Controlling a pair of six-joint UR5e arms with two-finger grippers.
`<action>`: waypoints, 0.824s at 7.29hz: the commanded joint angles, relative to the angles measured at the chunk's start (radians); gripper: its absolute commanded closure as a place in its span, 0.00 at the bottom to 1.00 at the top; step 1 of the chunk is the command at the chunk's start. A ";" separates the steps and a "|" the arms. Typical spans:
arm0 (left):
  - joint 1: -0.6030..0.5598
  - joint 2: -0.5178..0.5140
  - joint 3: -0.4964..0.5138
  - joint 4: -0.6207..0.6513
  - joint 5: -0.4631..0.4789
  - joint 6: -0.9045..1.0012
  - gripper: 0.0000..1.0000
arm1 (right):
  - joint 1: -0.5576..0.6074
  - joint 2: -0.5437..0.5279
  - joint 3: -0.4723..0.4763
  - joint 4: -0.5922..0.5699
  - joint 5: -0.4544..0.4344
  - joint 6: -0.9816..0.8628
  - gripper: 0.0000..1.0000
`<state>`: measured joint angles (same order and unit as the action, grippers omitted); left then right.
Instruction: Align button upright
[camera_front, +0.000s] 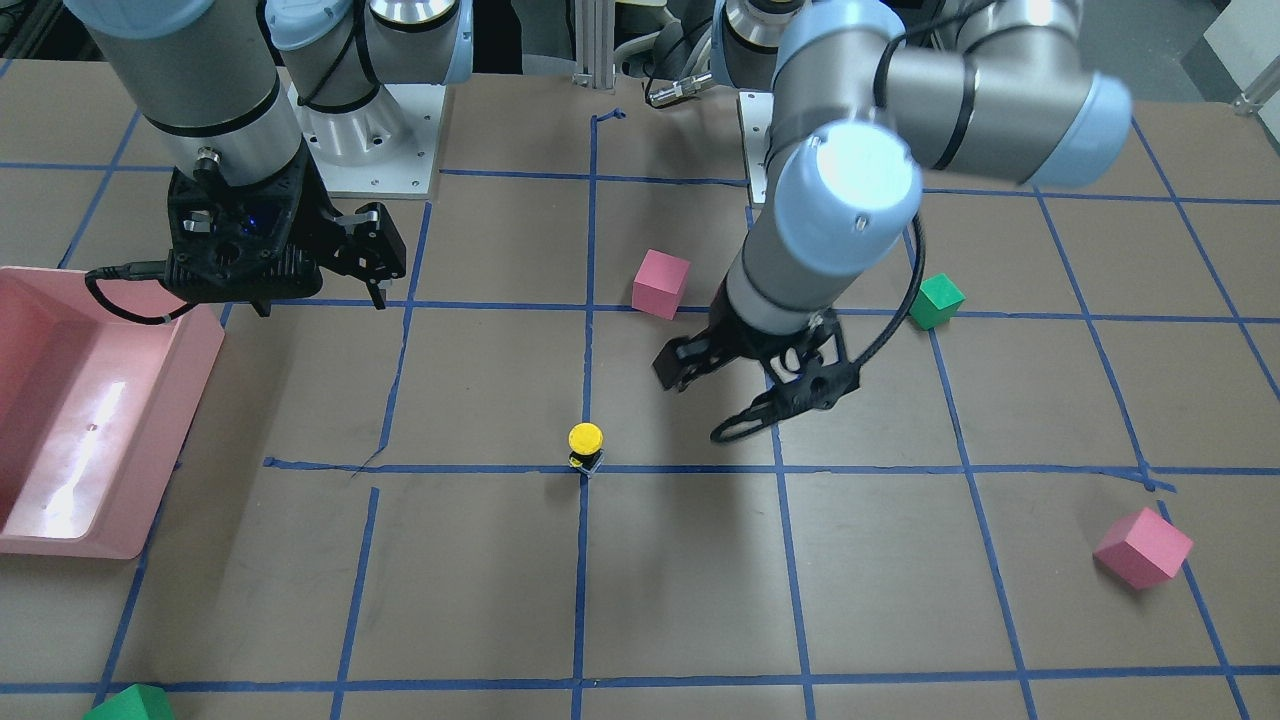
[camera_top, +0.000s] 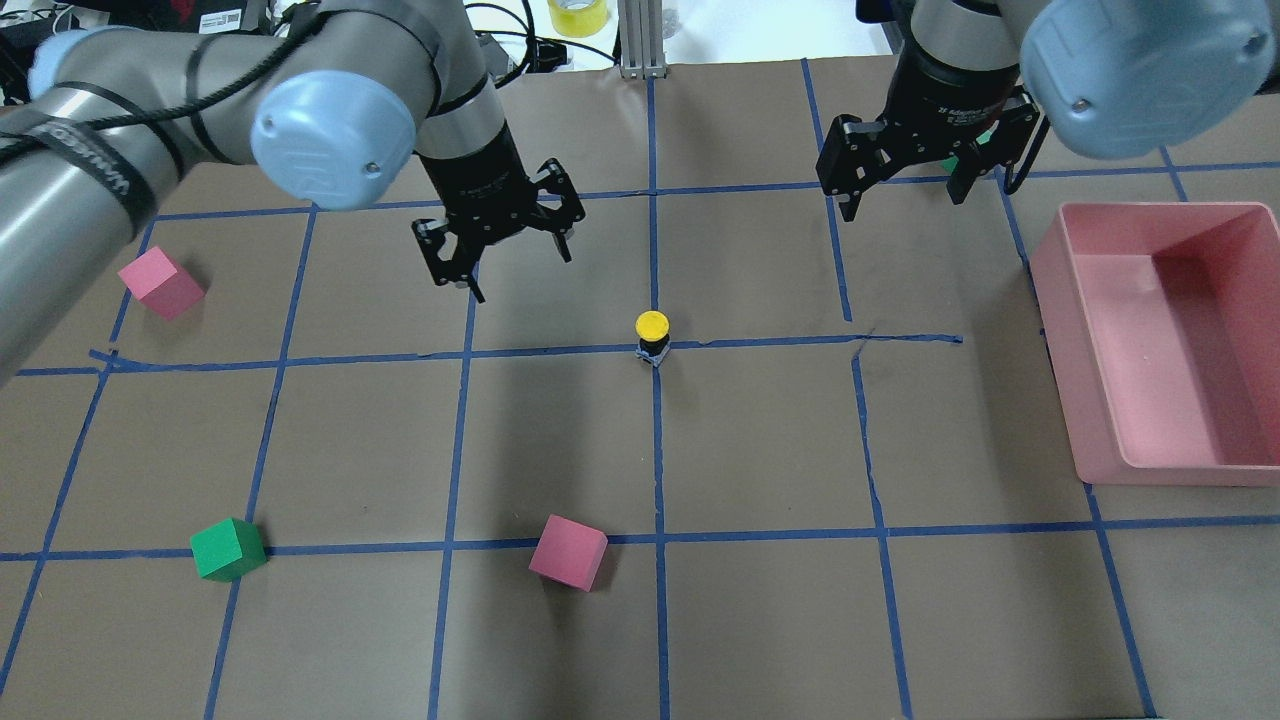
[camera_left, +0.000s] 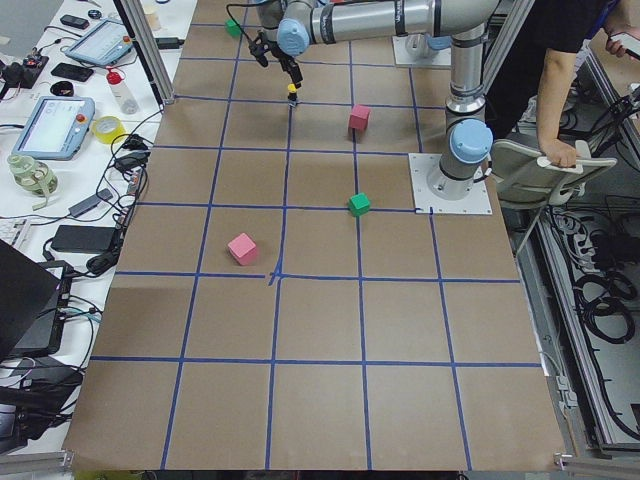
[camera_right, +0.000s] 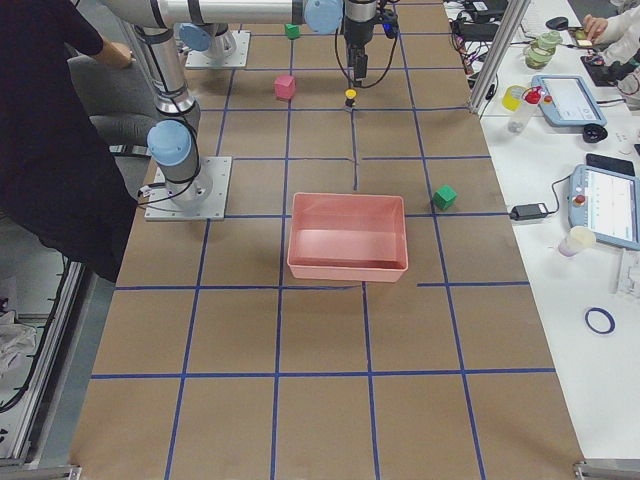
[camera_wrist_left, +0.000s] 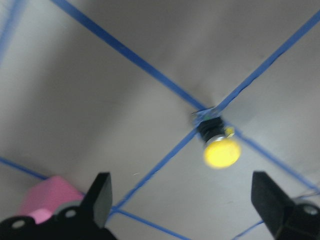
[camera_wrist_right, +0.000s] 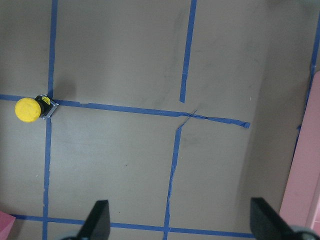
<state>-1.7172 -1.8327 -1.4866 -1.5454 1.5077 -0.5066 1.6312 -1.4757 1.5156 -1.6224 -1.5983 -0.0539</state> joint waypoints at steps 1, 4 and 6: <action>0.033 0.097 0.019 -0.064 0.089 0.261 0.00 | -0.001 0.000 0.000 -0.001 0.001 0.002 0.00; 0.025 0.138 0.006 -0.042 0.069 0.348 0.00 | 0.001 0.000 0.000 -0.001 0.001 0.002 0.00; 0.025 0.145 0.006 -0.022 0.068 0.371 0.00 | 0.001 -0.001 0.000 -0.001 0.006 0.005 0.00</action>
<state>-1.6915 -1.6944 -1.4788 -1.5784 1.5768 -0.1553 1.6320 -1.4766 1.5156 -1.6221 -1.5964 -0.0514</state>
